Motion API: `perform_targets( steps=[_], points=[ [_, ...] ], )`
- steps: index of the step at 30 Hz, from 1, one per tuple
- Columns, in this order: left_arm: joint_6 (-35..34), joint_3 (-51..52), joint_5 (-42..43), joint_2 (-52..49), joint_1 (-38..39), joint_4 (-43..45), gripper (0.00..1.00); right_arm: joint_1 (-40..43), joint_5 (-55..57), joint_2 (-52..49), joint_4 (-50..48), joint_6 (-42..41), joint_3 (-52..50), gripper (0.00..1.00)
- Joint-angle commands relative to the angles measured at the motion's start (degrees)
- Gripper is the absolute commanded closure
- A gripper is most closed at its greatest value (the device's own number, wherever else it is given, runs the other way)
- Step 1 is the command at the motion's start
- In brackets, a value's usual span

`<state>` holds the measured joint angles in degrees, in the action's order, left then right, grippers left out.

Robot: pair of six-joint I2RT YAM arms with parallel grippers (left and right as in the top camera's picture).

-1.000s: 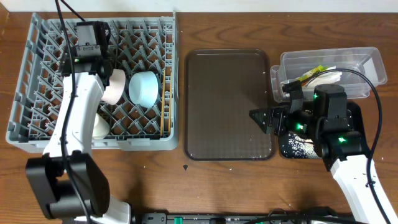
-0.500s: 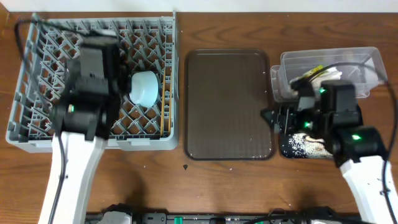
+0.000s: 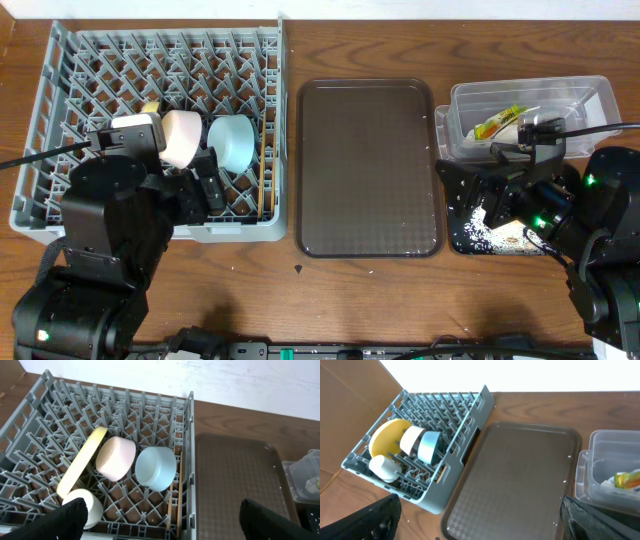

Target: Sort waste into correct bins and load items into the dishwasher

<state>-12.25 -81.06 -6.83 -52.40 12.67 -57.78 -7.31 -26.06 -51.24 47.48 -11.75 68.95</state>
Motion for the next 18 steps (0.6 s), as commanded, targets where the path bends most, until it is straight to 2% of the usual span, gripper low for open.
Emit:
perform_targets(
  steps=[1, 4, 9, 12, 15, 18],
  points=[
    [-0.7, -0.5, 0.9, -0.2, 0.3, -0.1, 0.03, -0.5, 1.5, 0.2, 2.6, -0.9, 0.5, 0.01],
    [-0.7, -0.5, 0.9, -0.3, 0.3, -0.1, 0.03, -0.5, 4.9, 0.9, 2.7, 1.8, 0.5, 0.01],
    [-0.7, -0.5, 0.9, -0.3, 0.3, -0.1, 0.03, -0.3, 6.2, 4.9, 2.0, 20.3, -3.5, 0.01],
    [-0.7, -0.5, 0.9, -0.3, 0.3, -0.1, 0.03, 2.8, 6.6, 11.8, -4.5, 25.1, -11.9, 0.01],
    [-0.7, -0.5, 0.9, -0.3, 0.3, -0.1, 0.03, 5.8, 6.6, 20.3, -6.8, 25.1, -21.7, 0.01],
    [-0.7, -0.5, 0.9, -0.3, 0.3, -0.1, 0.02, 8.3, 6.6, 32.8, -17.9, 25.1, -37.5, 0.01]
  ],
)
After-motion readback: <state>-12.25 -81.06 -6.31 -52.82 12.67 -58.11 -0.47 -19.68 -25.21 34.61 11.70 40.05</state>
